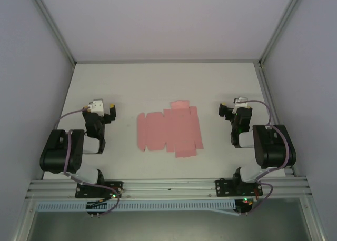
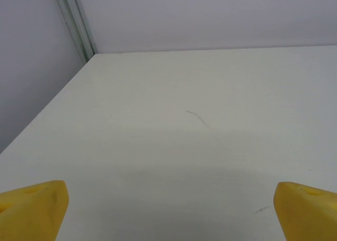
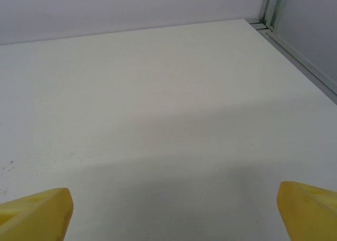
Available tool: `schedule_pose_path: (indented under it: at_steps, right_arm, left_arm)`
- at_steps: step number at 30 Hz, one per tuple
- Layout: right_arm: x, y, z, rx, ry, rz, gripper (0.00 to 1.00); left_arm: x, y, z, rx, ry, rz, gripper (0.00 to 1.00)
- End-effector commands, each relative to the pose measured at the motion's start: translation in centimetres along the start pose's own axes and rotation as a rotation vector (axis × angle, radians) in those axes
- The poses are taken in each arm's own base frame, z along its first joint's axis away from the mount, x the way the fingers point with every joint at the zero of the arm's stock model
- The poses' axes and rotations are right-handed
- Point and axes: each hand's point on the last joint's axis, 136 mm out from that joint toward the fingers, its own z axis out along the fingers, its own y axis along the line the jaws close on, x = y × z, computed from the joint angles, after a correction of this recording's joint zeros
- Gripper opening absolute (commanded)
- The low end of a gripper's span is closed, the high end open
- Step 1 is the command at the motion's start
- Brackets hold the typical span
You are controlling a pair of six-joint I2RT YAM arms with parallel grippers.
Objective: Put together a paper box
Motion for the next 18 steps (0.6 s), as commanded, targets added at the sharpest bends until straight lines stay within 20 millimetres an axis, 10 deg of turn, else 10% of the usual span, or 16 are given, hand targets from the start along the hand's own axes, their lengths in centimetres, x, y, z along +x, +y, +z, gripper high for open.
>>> schedule_pose_path:
  at_steps: [1,10,18]
  right_arm:
    - [-2.0,0.3,-0.1,-0.018,-0.029,0.002,1.0]
    - [-7.6,1.0,-1.3,0.011,0.088,0.118,1.0]
    - [-7.2,9.9,-4.7,-0.176,0.326,0.132,0.96]
  left_arm:
    - [-3.0,0.7,0.5,-0.044,-0.013,-0.007,1.0]
    - [-9.4,-3.0,-0.1,0.095,0.061,-0.291,1.0]
    - [-8.0,-12.1,-1.7,0.271,0.315,-0.28,1.0]
